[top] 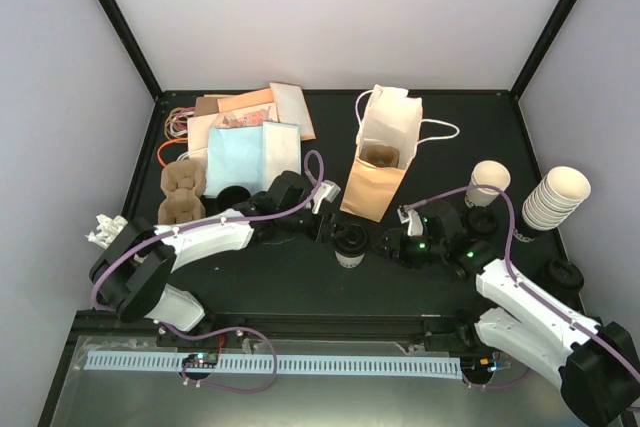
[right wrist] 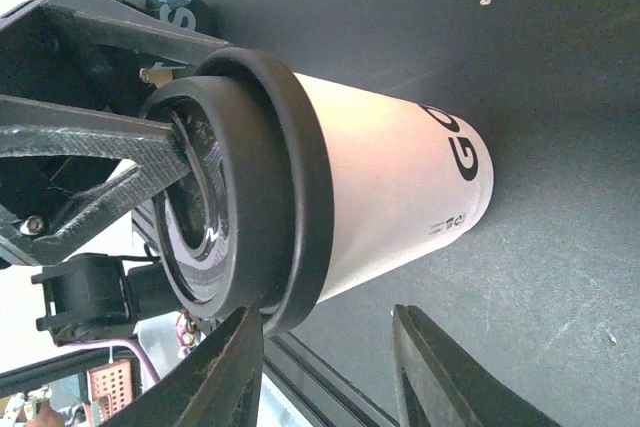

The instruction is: Pack the takeout coffee

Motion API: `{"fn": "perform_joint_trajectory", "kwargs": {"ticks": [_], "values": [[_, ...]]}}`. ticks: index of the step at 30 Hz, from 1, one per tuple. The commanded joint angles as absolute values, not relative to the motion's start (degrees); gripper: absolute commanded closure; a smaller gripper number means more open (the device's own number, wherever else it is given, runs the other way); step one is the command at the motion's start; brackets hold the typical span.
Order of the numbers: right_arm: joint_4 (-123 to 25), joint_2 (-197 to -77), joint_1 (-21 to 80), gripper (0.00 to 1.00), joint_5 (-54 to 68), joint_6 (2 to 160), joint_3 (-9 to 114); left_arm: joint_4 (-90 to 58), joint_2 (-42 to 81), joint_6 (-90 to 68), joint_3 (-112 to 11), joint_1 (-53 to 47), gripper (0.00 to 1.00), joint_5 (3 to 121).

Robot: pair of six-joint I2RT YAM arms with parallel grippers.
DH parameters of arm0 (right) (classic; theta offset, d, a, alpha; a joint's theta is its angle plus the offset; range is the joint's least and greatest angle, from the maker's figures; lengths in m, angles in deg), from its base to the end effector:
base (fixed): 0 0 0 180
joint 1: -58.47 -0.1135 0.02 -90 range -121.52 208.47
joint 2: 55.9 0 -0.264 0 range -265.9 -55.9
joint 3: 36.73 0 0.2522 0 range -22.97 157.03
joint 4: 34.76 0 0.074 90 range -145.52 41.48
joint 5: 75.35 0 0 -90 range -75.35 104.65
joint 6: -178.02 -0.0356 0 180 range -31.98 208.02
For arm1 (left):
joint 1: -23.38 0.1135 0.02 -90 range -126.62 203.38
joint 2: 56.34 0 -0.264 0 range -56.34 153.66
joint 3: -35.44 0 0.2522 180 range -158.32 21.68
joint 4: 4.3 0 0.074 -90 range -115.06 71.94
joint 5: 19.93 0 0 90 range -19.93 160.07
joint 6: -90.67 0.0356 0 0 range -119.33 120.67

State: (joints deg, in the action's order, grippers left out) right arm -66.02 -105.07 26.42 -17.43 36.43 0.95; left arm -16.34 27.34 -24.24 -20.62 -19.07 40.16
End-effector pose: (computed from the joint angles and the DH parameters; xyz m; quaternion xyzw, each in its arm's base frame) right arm 0.1349 0.1068 0.1923 0.0403 0.8865 0.4455 0.1182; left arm 0.2058 -0.2123 0.1921 0.2418 0.8474 -0.4222 0.2124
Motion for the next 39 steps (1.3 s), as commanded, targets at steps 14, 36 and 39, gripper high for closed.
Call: {"fn": "perform_joint_trajectory", "kwargs": {"ticks": [14,36,39], "values": [[-62.7,-110.4,26.8,0.67,-16.7,36.9,-3.9,-23.6,28.6,-22.5,-19.9,-19.3,0.50,44.8],[-63.5,-108.6,26.8,0.56,-18.0,35.3,-2.1,-23.9,29.9,-21.9,-21.8,-17.2,0.48,43.6],[-71.8,-107.6,26.7,0.38,-15.9,40.5,3.6,-24.5,29.8,-21.9,-23.2,-17.1,0.43,42.7]]}}
